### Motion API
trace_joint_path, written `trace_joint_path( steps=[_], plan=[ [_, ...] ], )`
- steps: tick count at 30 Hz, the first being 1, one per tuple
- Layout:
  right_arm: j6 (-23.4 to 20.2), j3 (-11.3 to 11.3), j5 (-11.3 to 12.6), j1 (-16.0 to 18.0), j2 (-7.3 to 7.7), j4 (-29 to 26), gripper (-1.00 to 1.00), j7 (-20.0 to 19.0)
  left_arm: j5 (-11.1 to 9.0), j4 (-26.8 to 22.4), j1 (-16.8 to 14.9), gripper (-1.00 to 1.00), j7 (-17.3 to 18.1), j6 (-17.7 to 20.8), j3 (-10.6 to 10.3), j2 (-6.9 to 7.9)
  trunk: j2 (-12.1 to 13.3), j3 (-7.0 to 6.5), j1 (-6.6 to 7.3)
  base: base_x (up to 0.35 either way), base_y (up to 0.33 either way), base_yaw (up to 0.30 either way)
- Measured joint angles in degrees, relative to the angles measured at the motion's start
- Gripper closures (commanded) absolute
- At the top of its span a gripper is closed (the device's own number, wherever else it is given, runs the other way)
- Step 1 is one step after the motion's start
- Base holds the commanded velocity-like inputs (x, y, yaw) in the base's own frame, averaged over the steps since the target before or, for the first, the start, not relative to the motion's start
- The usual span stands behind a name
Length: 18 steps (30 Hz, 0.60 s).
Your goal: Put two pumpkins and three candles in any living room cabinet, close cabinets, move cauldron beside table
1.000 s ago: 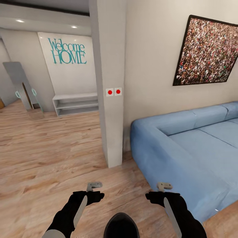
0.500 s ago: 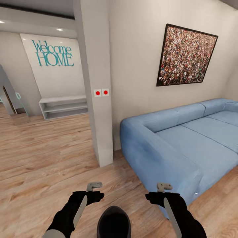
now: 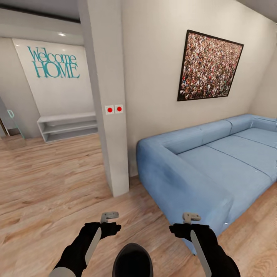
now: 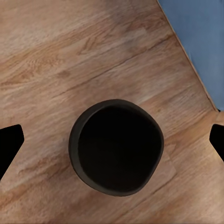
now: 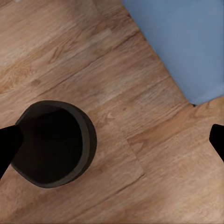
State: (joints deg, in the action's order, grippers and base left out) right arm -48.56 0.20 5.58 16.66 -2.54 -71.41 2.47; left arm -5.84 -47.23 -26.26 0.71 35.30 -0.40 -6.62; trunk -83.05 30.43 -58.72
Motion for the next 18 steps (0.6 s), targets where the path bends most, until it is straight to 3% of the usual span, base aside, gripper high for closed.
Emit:
trace_joint_path(
  steps=[9, 18],
  plan=[
    [0.01, 0.06, -0.01, 0.0, 0.0, 0.02, -1.0, 0.0, 0.0, 0.01, 0.0, -1.0, -0.01, 0.01, 0.0, 0.01, 0.0, 0.0, 0.02, 0.202, 0.186, -0.107],
    [0.0, 0.07, -0.09, 0.0, -0.02, 0.02, -1.0, 0.0, 0.0, 0.01, 0.01, -1.0, 0.0, 0.0, 0.0, 0.02, 0.0, 0.0, 0.01, 0.18, 0.033, -0.007]
  ],
)
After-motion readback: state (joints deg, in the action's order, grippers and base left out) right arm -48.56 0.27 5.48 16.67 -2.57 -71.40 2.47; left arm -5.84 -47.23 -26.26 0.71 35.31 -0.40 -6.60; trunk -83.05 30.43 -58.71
